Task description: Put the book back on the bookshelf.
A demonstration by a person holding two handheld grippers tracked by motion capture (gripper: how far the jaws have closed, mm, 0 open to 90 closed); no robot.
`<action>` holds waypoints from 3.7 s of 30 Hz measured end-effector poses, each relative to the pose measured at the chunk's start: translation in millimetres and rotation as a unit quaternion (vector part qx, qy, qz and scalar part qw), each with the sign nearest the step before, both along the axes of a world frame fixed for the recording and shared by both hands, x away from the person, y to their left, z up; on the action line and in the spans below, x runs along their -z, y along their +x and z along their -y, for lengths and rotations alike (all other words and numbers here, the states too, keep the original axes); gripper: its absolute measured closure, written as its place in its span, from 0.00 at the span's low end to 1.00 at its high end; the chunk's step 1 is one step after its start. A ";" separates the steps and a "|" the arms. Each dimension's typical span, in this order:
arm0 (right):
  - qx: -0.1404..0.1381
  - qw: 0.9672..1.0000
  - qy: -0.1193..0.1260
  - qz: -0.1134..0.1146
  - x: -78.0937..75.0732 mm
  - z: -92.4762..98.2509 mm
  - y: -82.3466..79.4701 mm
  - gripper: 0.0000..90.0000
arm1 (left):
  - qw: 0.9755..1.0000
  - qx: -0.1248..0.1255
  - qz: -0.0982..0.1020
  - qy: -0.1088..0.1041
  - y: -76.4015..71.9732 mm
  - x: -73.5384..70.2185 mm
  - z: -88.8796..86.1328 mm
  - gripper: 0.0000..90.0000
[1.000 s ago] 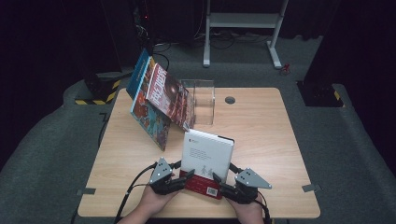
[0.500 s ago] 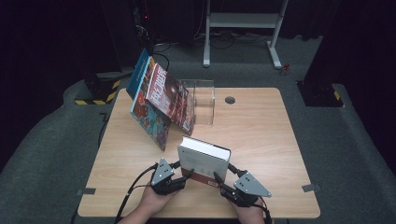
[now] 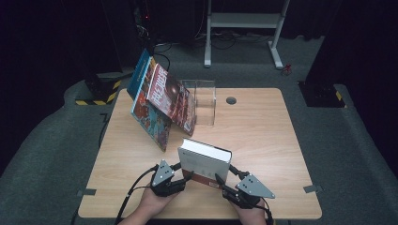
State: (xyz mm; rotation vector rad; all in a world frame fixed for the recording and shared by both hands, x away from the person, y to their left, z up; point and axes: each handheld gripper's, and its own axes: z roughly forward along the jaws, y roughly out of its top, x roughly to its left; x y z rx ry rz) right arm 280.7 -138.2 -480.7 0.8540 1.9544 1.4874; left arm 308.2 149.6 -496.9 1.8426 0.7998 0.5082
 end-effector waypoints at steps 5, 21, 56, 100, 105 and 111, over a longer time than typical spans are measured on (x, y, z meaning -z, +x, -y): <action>-0.001 1.000 0.001 -0.001 0.1 0.4 0.1 0.49 | 1.000 -0.003 -0.006 -0.009 0.7 -0.4 -0.8 0.47; -0.023 0.999 0.005 -0.046 7.8 -8.8 14.6 0.34 | 1.000 -0.008 -0.024 0.001 5.6 2.9 -3.4 0.41; 0.014 0.999 -0.022 -0.022 6.1 -10.2 9.1 0.58 | 0.998 -0.038 -0.045 0.015 15.6 8.4 -13.8 0.42; 0.064 0.997 0.009 -0.041 -10.9 -16.3 24.3 0.35 | 0.980 -0.110 -0.124 0.107 31.6 30.5 -88.9 0.31; 0.061 0.997 -0.010 -0.040 -12.5 -23.2 24.8 0.35 | 0.980 -0.109 -0.124 0.107 31.6 30.5 -88.9 0.31; 0.066 0.997 -0.008 -0.037 -15.8 -22.1 21.5 0.48 | 0.980 -0.109 -0.125 0.107 31.6 30.6 -88.7 0.31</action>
